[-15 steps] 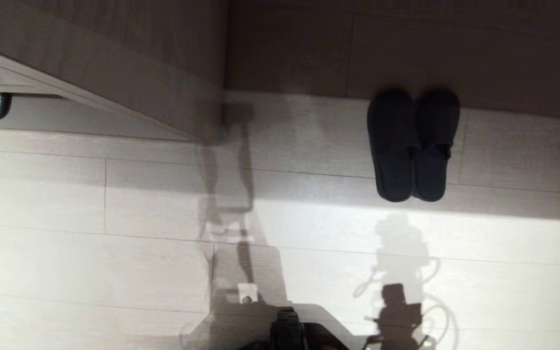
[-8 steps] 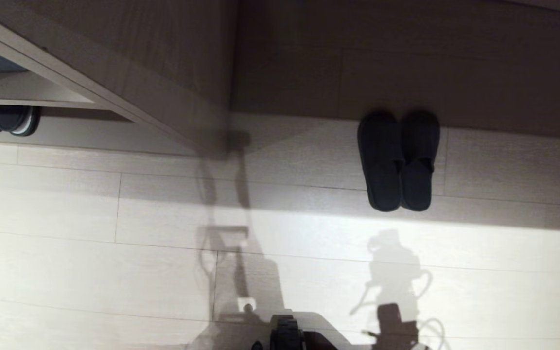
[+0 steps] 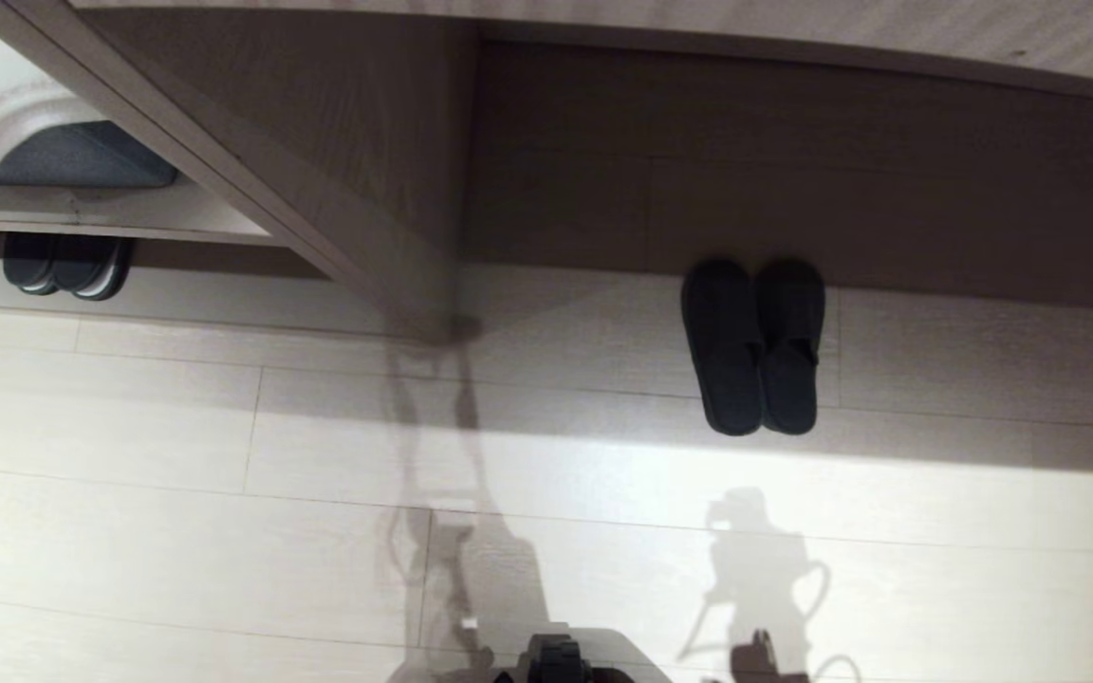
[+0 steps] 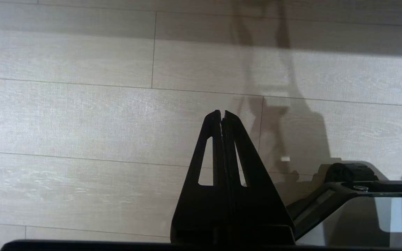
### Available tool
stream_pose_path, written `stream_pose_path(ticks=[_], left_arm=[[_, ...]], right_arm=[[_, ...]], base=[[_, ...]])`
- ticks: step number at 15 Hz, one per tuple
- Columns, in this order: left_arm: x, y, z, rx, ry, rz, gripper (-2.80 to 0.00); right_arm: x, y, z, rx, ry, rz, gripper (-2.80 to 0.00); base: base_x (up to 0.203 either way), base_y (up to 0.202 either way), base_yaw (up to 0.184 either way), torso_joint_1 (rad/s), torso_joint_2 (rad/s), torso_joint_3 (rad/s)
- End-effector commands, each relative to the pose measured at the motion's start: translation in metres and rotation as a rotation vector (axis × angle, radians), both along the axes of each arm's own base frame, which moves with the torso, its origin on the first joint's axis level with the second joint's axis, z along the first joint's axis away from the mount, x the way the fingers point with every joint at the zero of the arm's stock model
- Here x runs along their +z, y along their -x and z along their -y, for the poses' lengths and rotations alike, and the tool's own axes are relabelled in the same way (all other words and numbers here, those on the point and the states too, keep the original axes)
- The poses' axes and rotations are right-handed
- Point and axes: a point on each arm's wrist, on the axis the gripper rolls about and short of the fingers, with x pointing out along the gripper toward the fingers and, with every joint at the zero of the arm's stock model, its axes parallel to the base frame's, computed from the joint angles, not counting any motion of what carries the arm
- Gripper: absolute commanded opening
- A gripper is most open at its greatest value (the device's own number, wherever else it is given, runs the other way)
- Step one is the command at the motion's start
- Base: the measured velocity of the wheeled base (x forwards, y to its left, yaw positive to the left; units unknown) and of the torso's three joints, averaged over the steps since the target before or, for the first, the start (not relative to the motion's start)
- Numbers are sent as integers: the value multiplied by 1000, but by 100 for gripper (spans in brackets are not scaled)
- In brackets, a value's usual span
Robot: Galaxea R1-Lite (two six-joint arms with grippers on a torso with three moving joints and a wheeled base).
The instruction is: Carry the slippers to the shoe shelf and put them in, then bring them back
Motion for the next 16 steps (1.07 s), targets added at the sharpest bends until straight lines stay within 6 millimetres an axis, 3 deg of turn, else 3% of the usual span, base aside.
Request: stream_pose_path(ticks=[1, 16], left_arm=[[0, 0, 0, 0, 0, 0, -280], [0, 0, 0, 0, 0, 0, -280]], right_arm=[[0, 0, 0, 1, 0, -1, -280], [-1, 0, 0, -5, -7, -3, -280]], base=[[0, 0, 0, 1, 2, 199], [0, 0, 0, 2, 3, 201]])
